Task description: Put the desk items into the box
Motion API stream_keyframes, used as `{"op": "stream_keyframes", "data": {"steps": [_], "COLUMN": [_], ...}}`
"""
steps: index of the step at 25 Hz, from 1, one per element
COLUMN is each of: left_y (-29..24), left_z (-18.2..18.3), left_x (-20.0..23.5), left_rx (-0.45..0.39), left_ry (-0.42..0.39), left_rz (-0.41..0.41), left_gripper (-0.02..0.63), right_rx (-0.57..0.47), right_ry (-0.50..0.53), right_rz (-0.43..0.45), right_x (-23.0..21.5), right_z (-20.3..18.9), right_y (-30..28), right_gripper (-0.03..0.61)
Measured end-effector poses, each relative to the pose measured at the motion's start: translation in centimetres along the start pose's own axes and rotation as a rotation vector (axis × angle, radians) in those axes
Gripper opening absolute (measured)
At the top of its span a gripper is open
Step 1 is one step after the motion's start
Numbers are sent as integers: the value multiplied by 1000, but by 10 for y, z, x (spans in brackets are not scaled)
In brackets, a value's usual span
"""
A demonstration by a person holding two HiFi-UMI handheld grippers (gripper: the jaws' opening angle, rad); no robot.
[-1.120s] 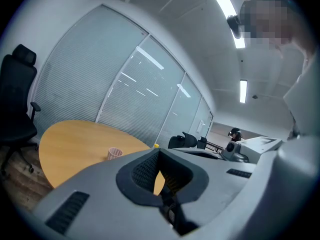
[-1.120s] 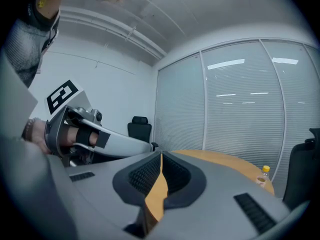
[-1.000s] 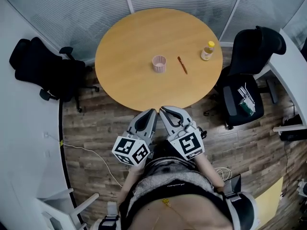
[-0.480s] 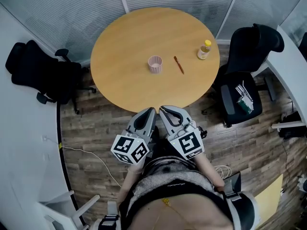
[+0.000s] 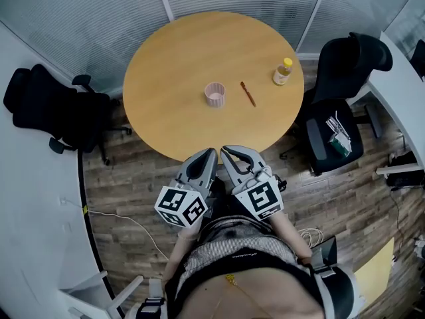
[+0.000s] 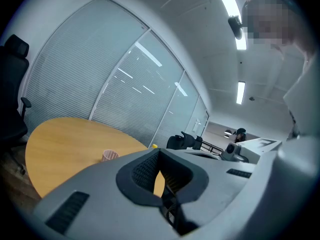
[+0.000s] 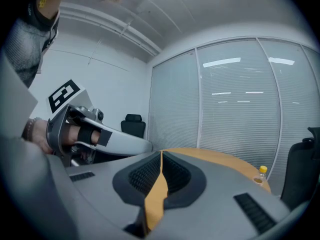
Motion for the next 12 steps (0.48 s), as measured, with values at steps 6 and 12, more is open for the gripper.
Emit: {"op": "stream_keyframes", "data": {"steps": [6, 12], "left_y": [-5, -14], "left_z": [13, 25], "left_x": [23, 49], "left_rx": [11, 30], "left_ry": [2, 7], "left_rz": [-23, -59], "left_gripper": [2, 2], "right_rx": [4, 16], "right_ry": [-4, -11], "right_rz": [-28, -67], "right_x": [-3, -7], "right_z": [7, 11], "right_y": [-26, -54], "right_gripper": [25, 25]}}
Point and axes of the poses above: the fingertips, and each gripper's own axes: y backward along the fingers, x to its left, z out of its top, the point moved 1 cm from there along y, backward along the fingers, and after that the axes turned 11 degrees about -z, right-handed, at the moved point
